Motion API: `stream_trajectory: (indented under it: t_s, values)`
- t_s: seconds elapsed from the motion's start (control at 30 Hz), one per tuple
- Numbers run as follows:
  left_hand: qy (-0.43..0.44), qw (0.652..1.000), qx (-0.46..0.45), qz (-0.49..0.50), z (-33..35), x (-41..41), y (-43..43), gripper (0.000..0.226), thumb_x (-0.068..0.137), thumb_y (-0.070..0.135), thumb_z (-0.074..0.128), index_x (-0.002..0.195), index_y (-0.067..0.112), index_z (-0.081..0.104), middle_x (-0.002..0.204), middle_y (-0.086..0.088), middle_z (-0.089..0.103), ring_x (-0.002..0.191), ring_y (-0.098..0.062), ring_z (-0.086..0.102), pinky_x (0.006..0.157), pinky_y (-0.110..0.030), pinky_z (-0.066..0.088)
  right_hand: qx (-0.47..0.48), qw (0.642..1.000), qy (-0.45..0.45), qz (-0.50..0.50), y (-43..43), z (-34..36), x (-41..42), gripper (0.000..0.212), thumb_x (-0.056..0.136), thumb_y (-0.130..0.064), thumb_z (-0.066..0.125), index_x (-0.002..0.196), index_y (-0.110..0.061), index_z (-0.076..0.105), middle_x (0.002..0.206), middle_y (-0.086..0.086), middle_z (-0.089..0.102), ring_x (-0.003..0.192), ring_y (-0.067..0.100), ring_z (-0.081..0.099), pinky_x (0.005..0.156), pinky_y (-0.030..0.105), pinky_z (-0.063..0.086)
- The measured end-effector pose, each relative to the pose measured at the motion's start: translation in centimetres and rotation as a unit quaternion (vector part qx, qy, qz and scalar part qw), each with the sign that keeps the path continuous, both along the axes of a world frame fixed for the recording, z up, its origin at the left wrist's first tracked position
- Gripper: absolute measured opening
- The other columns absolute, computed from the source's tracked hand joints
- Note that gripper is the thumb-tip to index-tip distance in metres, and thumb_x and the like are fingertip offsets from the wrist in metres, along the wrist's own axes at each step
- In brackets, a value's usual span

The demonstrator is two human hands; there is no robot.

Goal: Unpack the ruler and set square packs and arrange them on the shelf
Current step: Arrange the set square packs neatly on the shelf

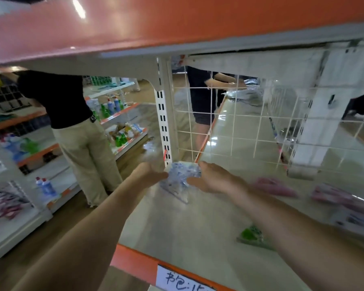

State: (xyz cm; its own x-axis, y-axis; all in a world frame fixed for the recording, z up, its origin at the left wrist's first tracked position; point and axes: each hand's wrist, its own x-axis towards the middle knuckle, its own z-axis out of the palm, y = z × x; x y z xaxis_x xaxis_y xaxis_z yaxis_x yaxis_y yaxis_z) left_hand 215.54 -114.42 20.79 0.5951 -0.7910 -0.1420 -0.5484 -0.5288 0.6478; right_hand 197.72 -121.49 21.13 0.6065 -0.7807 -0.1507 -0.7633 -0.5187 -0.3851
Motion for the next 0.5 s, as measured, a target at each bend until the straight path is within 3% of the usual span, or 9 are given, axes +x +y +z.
stream_trajectory:
  t_s: [0.07, 0.13, 0.17, 0.23, 0.3, 0.37, 0.43, 0.5]
  values:
    - [0.064, 0.998, -0.006, 0.000, -0.8, 0.8, -0.7, 0.024, 0.083, 0.026, 0.072, 0.101, 0.012, 0.063, 0.078, 0.002, 0.052, 0.068, -0.010, 0.050, 0.040, -0.009, 0.034, -0.002, 1.000, 0.021, -0.021, -0.7, -1.0, 1.2, 0.065, 0.083, -0.061, 0.051, 0.131, -0.017, 0.045, 0.131, 0.012, 0.054, 0.115, 0.033, 0.054, 0.094, 0.037, 0.045]
    - [0.122, 0.992, 0.006, 0.014, -1.4, 1.4, -1.0, 0.023, 0.082, 0.028, 0.073, 0.090, 0.010, 0.062, 0.074, 0.002, 0.053, 0.057, -0.005, 0.051, 0.040, -0.008, 0.034, -0.036, 0.999, 0.032, -0.025, -0.7, -1.8, 1.9, 0.059, 0.084, -0.057, 0.050, 0.131, -0.022, 0.047, 0.134, 0.009, 0.053, 0.118, 0.031, 0.054, 0.092, 0.036, 0.044]
    - [0.163, 0.986, 0.015, 0.017, -1.6, 1.5, -0.9, 0.026, 0.080, 0.030, 0.075, 0.088, 0.009, 0.063, 0.073, 0.000, 0.054, 0.058, -0.006, 0.055, 0.046, -0.011, 0.039, -0.053, 0.998, 0.029, -0.020, -0.6, -2.1, 2.2, 0.055, 0.085, -0.053, 0.050, 0.130, -0.022, 0.048, 0.134, 0.008, 0.053, 0.119, 0.030, 0.053, 0.092, 0.037, 0.044]
    - [0.234, 0.972, 0.010, 0.029, -2.4, 2.2, -1.2, 0.041, 0.071, 0.040, 0.080, 0.095, 0.010, 0.066, 0.084, -0.006, 0.059, 0.078, -0.017, 0.061, 0.068, -0.026, 0.051, -0.078, 0.997, 0.011, 0.000, 0.0, -2.6, 2.8, 0.045, 0.087, -0.044, 0.049, 0.124, -0.019, 0.051, 0.130, 0.008, 0.054, 0.117, 0.030, 0.053, 0.088, 0.037, 0.043]
    - [0.293, 0.956, 0.002, 0.005, -3.8, 3.4, -1.5, 0.066, 0.052, 0.051, 0.085, 0.101, 0.010, 0.068, 0.093, -0.011, 0.066, 0.096, -0.030, 0.062, 0.094, -0.042, 0.050, -0.093, 0.996, -0.004, 0.016, 0.7, -2.9, 3.6, 0.037, 0.090, -0.041, 0.047, 0.118, -0.018, 0.052, 0.126, 0.008, 0.056, 0.116, 0.029, 0.052, 0.086, 0.037, 0.040]
    - [0.335, 0.942, 0.013, -0.002, -3.9, 3.8, -0.9, 0.081, 0.043, 0.056, 0.085, 0.107, 0.010, 0.068, 0.105, -0.009, 0.068, 0.099, -0.027, 0.063, 0.096, -0.035, 0.047, -0.098, 0.995, -0.011, 0.031, 1.3, -2.8, 4.6, 0.034, 0.094, -0.040, 0.044, 0.118, -0.017, 0.051, 0.127, 0.008, 0.055, 0.118, 0.029, 0.050, 0.089, 0.037, 0.038]
    - [0.372, 0.928, 0.007, 0.009, -3.1, 3.8, 0.4, 0.060, 0.066, 0.051, 0.080, 0.104, 0.007, 0.065, 0.102, -0.009, 0.063, 0.089, -0.019, 0.058, 0.083, -0.021, 0.043, -0.091, 0.995, -0.017, 0.046, 1.8, -2.7, 5.6, 0.032, 0.096, -0.036, 0.044, 0.119, -0.016, 0.051, 0.127, 0.009, 0.056, 0.119, 0.030, 0.049, 0.091, 0.037, 0.037]
    - [0.424, 0.906, -0.007, -0.006, -2.6, 4.0, 1.4, 0.026, 0.093, 0.031, 0.058, 0.100, 0.007, 0.064, 0.097, -0.009, 0.063, 0.087, -0.017, 0.055, 0.083, -0.023, 0.045, -0.085, 0.994, -0.031, 0.064, 2.3, -2.6, 6.6, 0.025, 0.096, -0.032, 0.045, 0.114, -0.017, 0.051, 0.123, 0.009, 0.057, 0.116, 0.029, 0.051, 0.090, 0.037, 0.037]
